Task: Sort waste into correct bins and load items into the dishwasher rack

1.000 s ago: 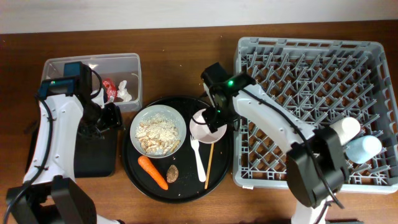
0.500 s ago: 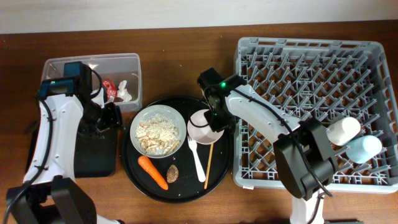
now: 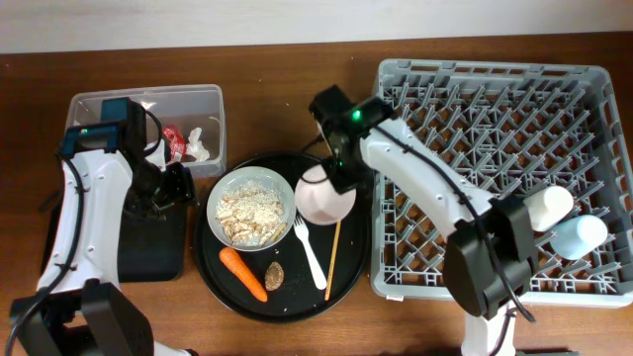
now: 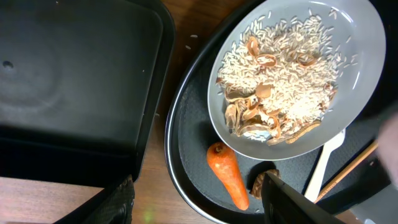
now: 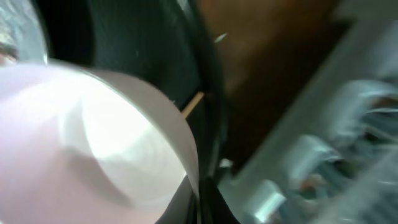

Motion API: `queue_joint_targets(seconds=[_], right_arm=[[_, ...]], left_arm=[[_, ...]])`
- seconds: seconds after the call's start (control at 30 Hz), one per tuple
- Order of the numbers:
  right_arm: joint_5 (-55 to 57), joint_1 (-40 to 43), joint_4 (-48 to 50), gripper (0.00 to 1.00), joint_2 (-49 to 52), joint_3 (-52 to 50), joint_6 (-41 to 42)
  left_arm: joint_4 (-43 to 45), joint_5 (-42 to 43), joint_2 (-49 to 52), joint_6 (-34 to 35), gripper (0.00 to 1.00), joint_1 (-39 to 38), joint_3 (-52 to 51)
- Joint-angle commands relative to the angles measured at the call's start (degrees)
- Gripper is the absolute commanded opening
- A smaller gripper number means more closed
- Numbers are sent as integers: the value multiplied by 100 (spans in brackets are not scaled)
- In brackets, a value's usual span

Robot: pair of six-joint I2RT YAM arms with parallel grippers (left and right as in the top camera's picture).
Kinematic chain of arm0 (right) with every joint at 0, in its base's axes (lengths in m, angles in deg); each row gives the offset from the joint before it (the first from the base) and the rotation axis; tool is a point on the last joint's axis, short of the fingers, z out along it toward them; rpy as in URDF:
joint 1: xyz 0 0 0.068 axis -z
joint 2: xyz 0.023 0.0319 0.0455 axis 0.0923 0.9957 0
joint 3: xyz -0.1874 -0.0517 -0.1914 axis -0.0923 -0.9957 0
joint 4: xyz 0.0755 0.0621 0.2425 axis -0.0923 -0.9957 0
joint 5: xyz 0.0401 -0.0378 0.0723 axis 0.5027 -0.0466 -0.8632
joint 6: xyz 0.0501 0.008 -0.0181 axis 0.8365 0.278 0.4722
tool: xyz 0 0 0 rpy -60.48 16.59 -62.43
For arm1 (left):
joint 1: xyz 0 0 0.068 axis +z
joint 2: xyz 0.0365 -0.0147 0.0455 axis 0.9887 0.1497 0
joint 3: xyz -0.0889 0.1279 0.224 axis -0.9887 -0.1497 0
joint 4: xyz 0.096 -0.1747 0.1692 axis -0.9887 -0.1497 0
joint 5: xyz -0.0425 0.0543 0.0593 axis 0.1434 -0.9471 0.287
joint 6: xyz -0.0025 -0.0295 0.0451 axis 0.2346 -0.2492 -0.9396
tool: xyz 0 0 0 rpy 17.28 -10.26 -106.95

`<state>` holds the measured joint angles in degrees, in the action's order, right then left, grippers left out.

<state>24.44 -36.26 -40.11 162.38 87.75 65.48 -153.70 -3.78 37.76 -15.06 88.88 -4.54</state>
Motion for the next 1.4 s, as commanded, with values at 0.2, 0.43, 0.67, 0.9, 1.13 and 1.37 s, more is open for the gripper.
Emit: queue_joint_targets(seconds=[0.2,0.43,0.67,0.9,1.13,1.37], right_arm=[[3556,496,-1296,4,-1178,1303,1453],[4876,1838,-1119,4,-1436,1303,2037],[5654,3088,-83,4,-1386,1300,2035],[6343,4024,289,4,-688,1300,1779],[6260,4262,428,4,197,1300,1777],[6096,4146,341,4,841,1298,1812]], left_arm=[[13,0,-90,68,65,20,46],[13,2,-90,70,65,20,46],[13,2,-90,70,65,20,46],[33,22,-90,72,65,20,46],[35,22,-90,72,65,17,46],[79,24,-90,72,65,20,46]])
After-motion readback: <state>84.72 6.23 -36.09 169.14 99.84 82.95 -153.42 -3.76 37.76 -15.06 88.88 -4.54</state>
